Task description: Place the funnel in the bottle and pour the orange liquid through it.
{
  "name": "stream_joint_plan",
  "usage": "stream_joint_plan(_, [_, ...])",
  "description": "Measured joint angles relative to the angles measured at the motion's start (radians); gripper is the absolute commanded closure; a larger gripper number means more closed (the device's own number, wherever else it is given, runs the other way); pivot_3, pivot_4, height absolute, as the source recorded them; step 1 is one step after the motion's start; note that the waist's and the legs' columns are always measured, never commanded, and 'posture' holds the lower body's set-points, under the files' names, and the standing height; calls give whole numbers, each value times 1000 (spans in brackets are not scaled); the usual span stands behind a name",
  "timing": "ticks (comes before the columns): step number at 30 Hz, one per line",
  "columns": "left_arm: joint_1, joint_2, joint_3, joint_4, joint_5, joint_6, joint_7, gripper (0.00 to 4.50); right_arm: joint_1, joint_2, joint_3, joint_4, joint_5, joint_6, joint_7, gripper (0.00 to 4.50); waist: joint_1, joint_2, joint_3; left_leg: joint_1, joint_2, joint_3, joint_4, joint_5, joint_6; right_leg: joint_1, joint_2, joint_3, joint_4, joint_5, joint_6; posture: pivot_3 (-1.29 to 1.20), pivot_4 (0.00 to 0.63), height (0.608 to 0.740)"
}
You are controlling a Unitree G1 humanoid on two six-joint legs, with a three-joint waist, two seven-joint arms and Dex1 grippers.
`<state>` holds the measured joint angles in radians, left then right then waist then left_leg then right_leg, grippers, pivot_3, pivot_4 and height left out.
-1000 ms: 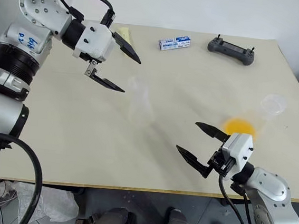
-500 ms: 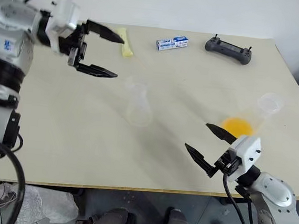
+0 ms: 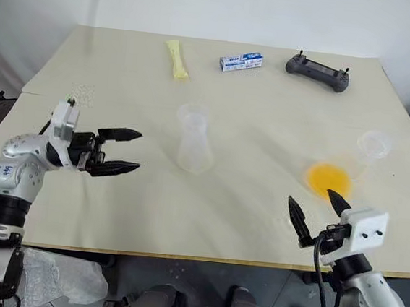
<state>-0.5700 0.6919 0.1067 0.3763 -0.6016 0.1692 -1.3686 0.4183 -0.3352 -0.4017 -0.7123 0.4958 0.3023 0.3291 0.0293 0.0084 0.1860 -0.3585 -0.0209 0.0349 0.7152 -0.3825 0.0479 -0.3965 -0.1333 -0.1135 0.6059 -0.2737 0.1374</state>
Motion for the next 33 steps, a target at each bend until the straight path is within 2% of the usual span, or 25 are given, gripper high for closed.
stream_joint_plan(3, [0,-28,12,4,-1,-5,-5,40,58,24,-29,-55,3,10,-45,0,-6,0,0,2,0,2,-1,0,0,0,1,2,0,0,0,0,150,740])
stream_joint_plan(6, [0,-49,12,32,17,-39,-21,40,52,29,-62,-73,5,26,-83,0,-8,0,0,4,0,4,-2,0,0,0,1,3,0,0,0,0,150,740])
stream_joint_plan(12, [0,-86,12,33,28,-56,-21,40,-156,-64,-141,8,57,119,-139,0,-10,1,0,4,1,5,-2,0,0,-1,1,4,0,0,0,0,150,740])
stream_joint_plan(22, [27,-95,14,-6,50,-69,8,40,-372,-197,-159,281,111,158,-48,0,-8,1,0,3,0,6,-1,-1,2,0,0,5,0,0,0,0,150,740])
stream_joint_plan(33, [70,-104,14,-61,55,-72,47,40,-520,-231,-136,437,78,147,9,0,-9,1,0,3,1,6,-1,-1,2,0,0,5,0,0,0,0,150,740])
